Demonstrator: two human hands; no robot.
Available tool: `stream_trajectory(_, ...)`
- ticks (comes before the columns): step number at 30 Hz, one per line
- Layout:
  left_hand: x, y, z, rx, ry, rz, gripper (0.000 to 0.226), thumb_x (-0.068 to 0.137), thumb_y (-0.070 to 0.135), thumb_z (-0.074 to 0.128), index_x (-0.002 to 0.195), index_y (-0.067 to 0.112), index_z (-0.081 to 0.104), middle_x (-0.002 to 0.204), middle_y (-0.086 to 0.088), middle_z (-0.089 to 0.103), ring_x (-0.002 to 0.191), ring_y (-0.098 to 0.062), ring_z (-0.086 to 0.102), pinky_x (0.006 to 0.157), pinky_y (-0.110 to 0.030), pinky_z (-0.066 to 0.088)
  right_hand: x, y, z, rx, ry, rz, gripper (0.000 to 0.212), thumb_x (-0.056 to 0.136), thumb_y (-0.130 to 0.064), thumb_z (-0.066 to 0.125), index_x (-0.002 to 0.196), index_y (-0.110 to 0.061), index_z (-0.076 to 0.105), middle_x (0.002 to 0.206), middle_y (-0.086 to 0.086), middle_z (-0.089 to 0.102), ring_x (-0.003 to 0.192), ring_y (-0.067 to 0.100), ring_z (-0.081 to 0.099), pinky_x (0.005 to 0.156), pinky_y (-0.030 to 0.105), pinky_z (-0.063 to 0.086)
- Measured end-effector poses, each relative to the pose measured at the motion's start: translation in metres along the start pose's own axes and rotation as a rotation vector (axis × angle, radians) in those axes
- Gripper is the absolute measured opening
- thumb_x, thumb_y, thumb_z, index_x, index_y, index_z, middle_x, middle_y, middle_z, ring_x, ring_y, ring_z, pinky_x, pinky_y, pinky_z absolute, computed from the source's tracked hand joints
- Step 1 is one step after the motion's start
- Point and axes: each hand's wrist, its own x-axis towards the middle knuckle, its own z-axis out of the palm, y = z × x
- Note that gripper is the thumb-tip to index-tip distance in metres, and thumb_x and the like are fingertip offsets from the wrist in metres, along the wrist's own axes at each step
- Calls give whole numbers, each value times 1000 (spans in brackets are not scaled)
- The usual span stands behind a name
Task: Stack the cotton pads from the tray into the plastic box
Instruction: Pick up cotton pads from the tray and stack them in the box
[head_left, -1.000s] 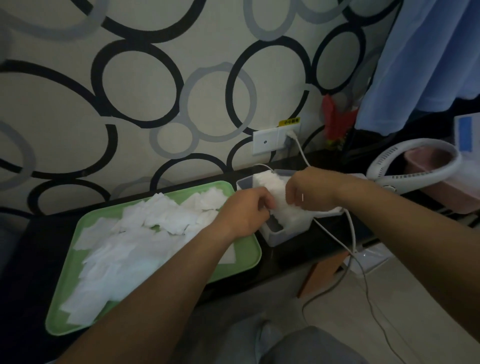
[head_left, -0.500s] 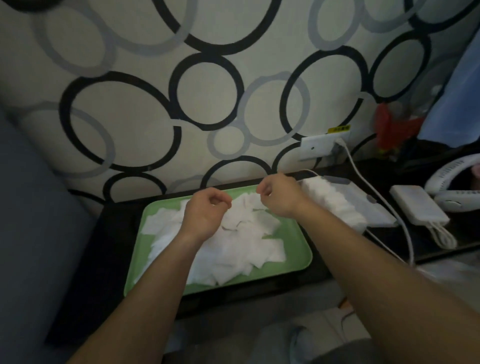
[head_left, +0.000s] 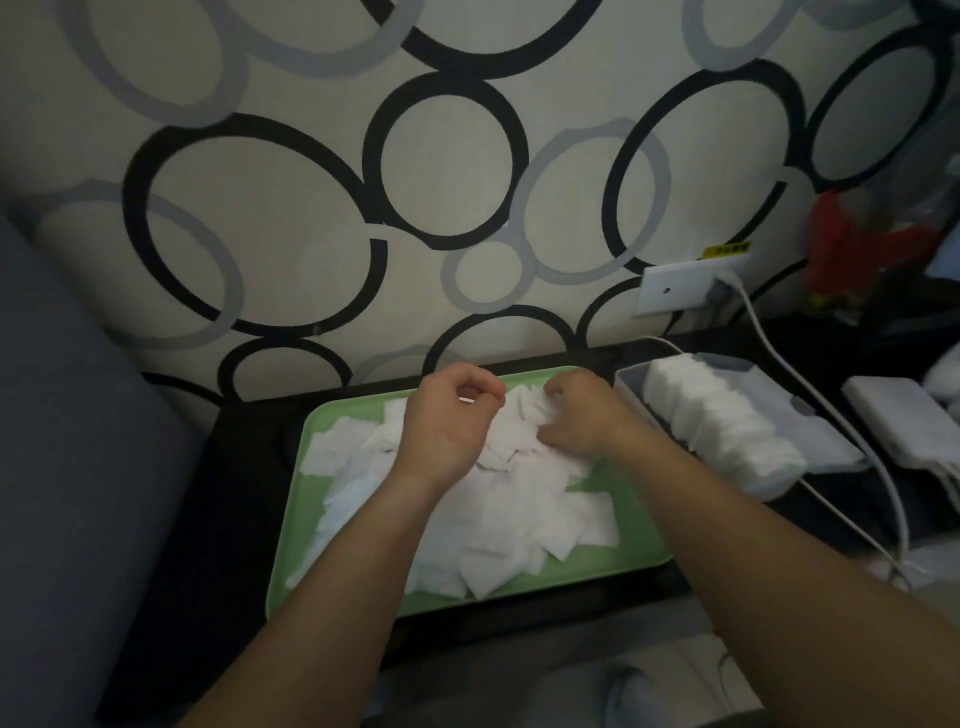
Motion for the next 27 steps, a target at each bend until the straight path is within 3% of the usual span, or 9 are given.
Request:
stream_trajectory(5,-1,-1,0,-3,19,-11,18,88,5,60,81,18,71,86,4,72,88,-17,68,72,-26,47,-6,2,-5,27,85,-29,30,90,-20,64,119,-15,68,124,4,65,111,23,60,95,32,47)
stream_trajectory(8,-3,-2,-1,-8,25,-27,18,89,6,59,83,18,71,90,2,72,89,-17,67,68,-27,45,-12,2,-9,70,155,-45,26,93,-14,52,110,-17,71,113,4,70,97,22,64,89,34,53)
stream_trajectory(11,-4,-5,-1,-4,27,-48,15,90,8,60,87,19,70,93,1,72,90,-17,67,69,-28,44,-18,2,-16,144,221,-64,21,95,-13,53,105,-15,72,103,6,72,91,23,65,86,39,56)
stream_trajectory(13,-4,-8,-2,-8,26,-66,12,90,10,62,92,19,69,94,0,72,91,-17,67,68,-27,45,-23,3,-21,212,274,-89,20,96,-16,55,107,-17,71,102,3,71,95,21,65,85,34,54)
stream_trajectory(16,-3,-10,-1,4,28,-68,13,91,17,67,103,22,68,101,4,70,96,-14,67,74,-25,49,-29,3,-28,367,299,-108,15,95,-16,56,96,-22,70,89,-7,68,86,14,63,71,25,48)
stream_trajectory(19,-4,-5,1,-70,1,-55,30,89,20,72,118,22,64,112,8,68,102,-7,65,83,-22,51,-36,0,-34,691,191,-136,15,93,-11,61,86,-22,69,84,-3,71,81,20,67,72,33,56)
stream_trajectory(22,-7,0,3,-230,-95,-65,39,88,23,75,125,21,62,114,6,69,102,-8,68,78,-19,54,-46,-7,-38,942,-41,-189,15,94,-4,61,99,-14,71,93,12,74,83,22,71,70,33,59)
stream_trajectory(27,-8,0,0,-341,3,-93,17,90,11,71,107,10,71,95,-8,77,87,-19,73,68,-29,56,-50,-14,-39,1042,-137,-212,16,91,-8,66,106,-15,71,94,11,75,84,21,72,69,33,59)
